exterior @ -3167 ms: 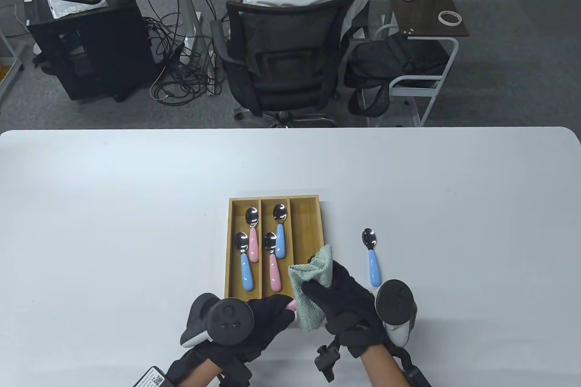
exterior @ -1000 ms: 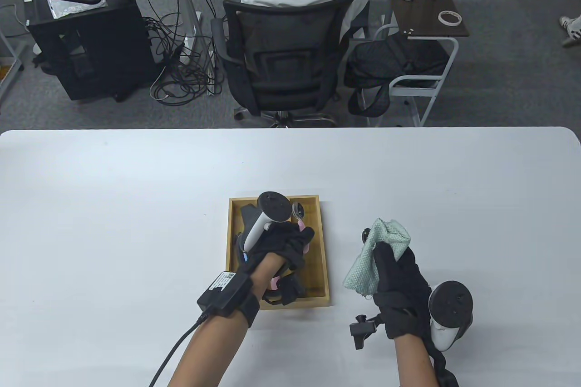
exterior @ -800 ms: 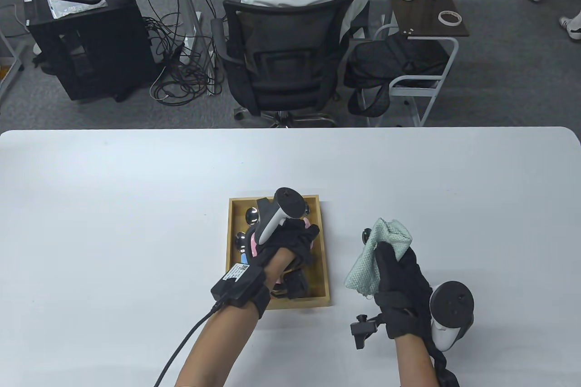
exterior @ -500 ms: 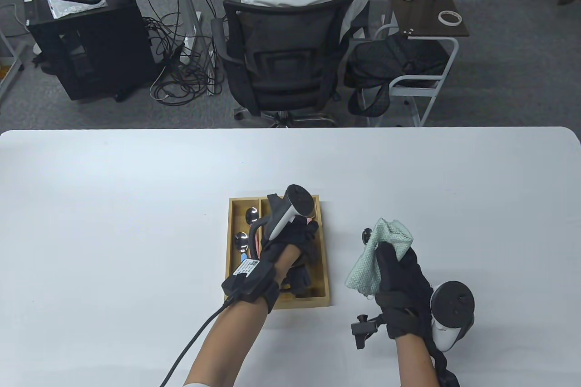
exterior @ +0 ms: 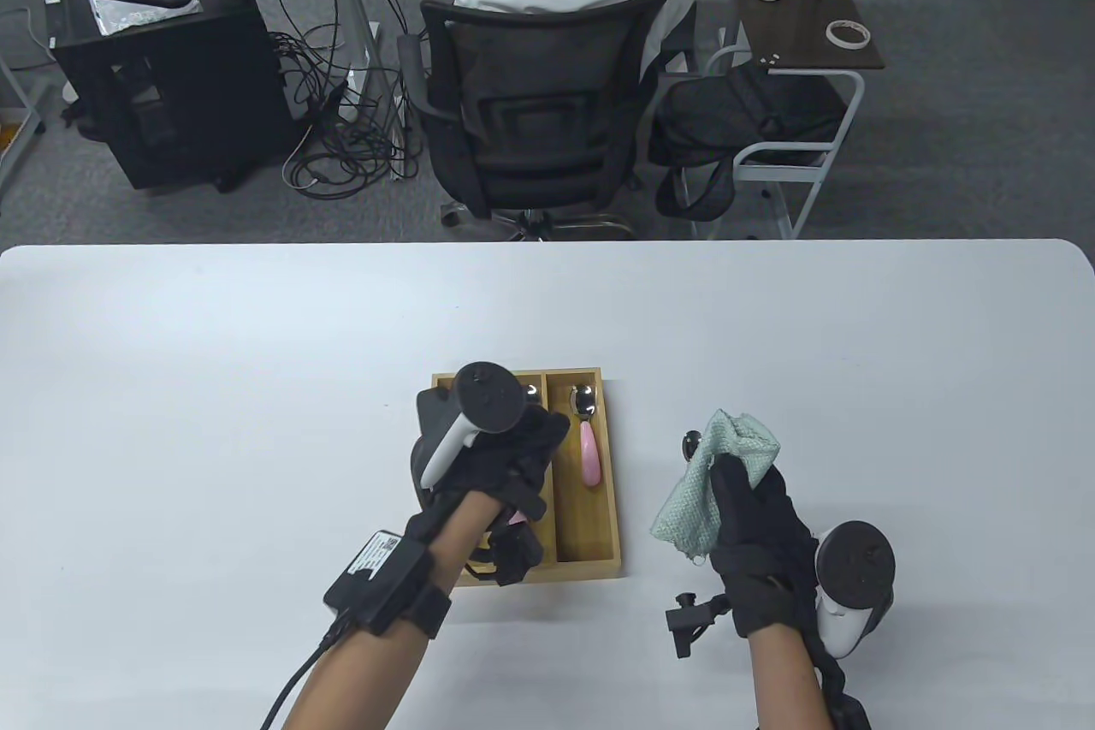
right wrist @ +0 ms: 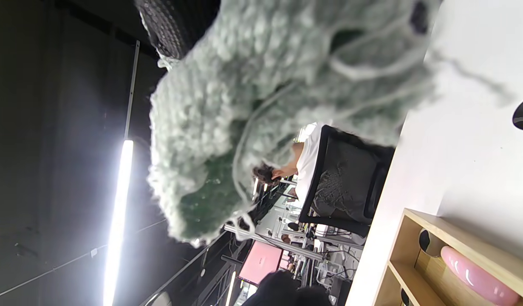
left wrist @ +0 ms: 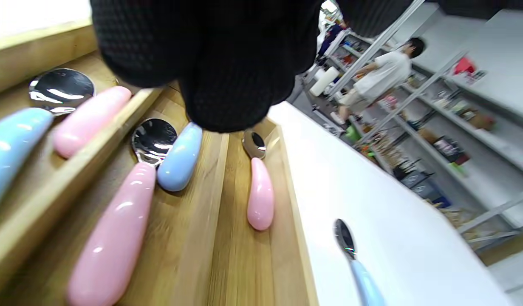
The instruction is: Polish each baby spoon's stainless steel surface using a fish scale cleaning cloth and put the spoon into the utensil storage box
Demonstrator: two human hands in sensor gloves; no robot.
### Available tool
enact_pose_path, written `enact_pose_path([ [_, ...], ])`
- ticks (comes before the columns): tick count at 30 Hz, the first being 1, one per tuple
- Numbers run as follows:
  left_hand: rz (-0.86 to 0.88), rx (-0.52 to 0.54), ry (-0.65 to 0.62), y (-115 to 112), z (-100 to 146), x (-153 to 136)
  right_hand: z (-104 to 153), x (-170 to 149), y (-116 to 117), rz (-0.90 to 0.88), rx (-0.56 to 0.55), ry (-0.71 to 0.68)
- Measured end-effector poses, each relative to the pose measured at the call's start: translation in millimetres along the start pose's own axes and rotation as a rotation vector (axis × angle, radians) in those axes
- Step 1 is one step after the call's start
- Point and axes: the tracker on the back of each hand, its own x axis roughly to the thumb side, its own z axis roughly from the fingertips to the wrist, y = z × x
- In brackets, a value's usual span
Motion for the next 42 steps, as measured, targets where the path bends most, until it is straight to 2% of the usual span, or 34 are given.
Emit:
enact_pose_path([
  [3,0.112,0.024,-0.195,10,28,-18,1,-1,3,-0.008,0.02,0.012],
  [4,0.169,0.071,-0.281,14,40,-27,2,-2,4,-0.013,0.03,0.017],
  [7,0.292,0.149,-0.33,23,63,-50,1,-5,8,-0.029,0.073,0.036],
  [11,0.401,0.175,-0.391,28,81,-76,0,-10,15,-0.039,0.125,0.063],
  [15,0.482,0.259,-0.446,18,90,-97,-1,-15,22,-0.022,0.171,0.084],
  [17,0.432,0.239,-0.443,12,91,-103,-1,-17,26,-0.018,0.206,0.088],
  [20,0.347,0.27,-0.424,13,91,-104,1,-18,31,-0.014,0.23,0.091],
  [25,0.341,0.231,-0.45,5,93,-95,5,-14,47,0.01,0.324,0.052],
  [30,0.228,0.196,-0.51,-9,101,-72,20,-3,91,0.001,0.576,0.002],
  [34,0.132,0.167,-0.532,-19,108,-55,32,-1,112,0.029,0.7,-0.013],
  [38,0.027,0.254,-0.526,-26,116,-43,36,-1,117,0.033,0.728,-0.017],
  [42,0.066,0.238,-0.551,-28,117,-37,35,-6,117,-0.029,0.753,0.036],
])
